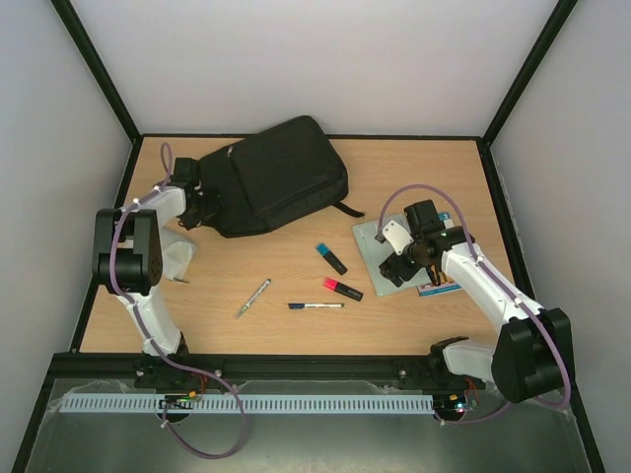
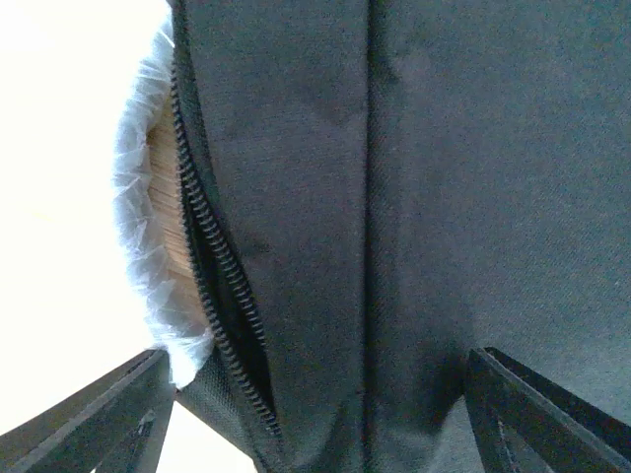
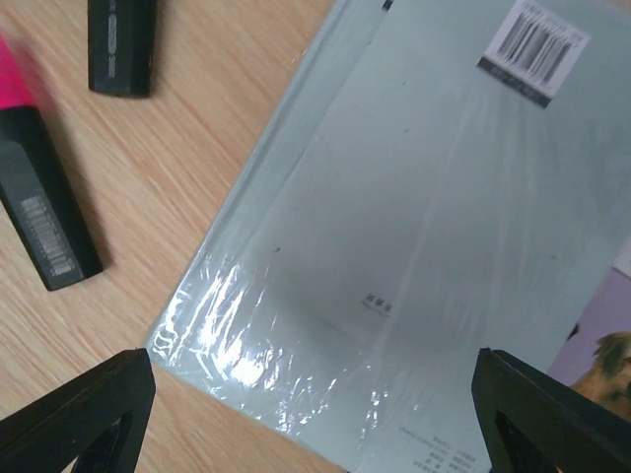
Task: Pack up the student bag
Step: Adjust the student bag at the center of the board.
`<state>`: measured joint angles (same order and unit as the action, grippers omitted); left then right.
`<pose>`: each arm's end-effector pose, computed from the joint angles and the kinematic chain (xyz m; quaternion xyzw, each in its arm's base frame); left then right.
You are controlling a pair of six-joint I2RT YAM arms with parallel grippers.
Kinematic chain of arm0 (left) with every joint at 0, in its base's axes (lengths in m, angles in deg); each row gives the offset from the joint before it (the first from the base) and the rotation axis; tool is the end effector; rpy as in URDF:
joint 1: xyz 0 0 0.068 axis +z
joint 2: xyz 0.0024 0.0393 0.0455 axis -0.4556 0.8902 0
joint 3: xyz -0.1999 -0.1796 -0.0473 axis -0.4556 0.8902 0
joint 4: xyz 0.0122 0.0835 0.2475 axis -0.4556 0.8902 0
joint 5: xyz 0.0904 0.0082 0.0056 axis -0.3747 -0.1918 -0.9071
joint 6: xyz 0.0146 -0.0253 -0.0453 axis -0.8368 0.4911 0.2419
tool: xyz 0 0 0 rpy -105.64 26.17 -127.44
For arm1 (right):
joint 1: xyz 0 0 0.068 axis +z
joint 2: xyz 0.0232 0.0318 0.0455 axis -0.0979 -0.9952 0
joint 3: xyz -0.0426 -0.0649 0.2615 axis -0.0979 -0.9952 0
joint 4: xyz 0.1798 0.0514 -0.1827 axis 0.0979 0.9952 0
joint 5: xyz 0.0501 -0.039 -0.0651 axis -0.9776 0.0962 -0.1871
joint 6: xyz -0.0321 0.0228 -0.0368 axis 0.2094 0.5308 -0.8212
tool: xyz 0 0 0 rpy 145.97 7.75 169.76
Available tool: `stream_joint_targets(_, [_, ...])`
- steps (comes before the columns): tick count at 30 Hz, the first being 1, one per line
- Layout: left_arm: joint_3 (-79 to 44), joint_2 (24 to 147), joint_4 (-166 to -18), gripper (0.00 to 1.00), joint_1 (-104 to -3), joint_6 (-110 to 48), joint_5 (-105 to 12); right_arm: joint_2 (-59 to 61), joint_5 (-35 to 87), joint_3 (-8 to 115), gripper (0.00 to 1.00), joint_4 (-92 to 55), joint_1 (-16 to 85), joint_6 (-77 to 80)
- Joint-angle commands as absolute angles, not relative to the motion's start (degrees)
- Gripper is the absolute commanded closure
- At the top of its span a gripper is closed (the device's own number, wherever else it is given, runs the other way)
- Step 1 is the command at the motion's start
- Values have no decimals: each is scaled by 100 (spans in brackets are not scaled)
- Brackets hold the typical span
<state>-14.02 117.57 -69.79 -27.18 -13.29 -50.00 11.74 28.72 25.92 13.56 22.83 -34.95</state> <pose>0.3845 -0.0037 0.1667 -0.2280 0.9346 -0.1075 0.2510 0.2317 0.0748 0.2341 -0.3887 0.8705 0.0058 0.3019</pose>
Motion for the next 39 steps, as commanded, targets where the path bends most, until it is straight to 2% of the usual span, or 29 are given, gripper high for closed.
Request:
stream_joint_targets(1, [-1654,11839,-7144,22,-3073,-1287,-5041,1258,2707,2321,11,1448,2278,-3606])
stream_joint_targets(3, [-1641,11733,-7136,28,-3444,-1390,-5169,1198,2654,2285,11,1405,2280,-3593])
stream_joint_targets(8, [-1399,11351,-7066,52,-4408,-1412,-5211,1115,2447,2316,12,1360,2276,-3526])
stream_joint_targets(12, [-989,10741,-6980,54,-5071,-1096,-5304,1106,2304,2428,12,1442,2278,-3501])
stream_joint_targets(13, [-906,10571,-6882,51,-5187,-1039,-5327,1105,2286,2455,12,1471,2276,-3505])
stream_joint_targets(17, [-783,9895,-6312,19,-5381,-1030,-5486,1078,2281,2595,12,1587,2281,-3552])
stream_joint_targets(19, [-786,9555,-6113,11,-5335,-1245,-5531,1007,2251,2690,12,1599,2276,-3565])
stream_joint_targets(22, [-843,9217,-5992,7,-4976,-1486,-5582,692,2194,2936,12,1579,2284,-3557])
stream_joint_targets(26, [-983,9359,-6630,6,-3998,-1533,-4923,-52,2149,3573,14,1309,2387,-3026])
stream_joint_targets(30, [-1872,10337,-7021,1,-3408,-1476,-4487,-732,1758,4273,11,1055,2391,-2395])
stream_joint_targets(34, [-3034,11678,-7002,1,-3282,-1692,-4408,-1151,1665,4642,5,743,2390,-2082])
stream_joint_targets(39, [-3888,12843,-7317,1,-3234,-1645,-4161,-1847,1672,5105,1,651,2395,-1875])
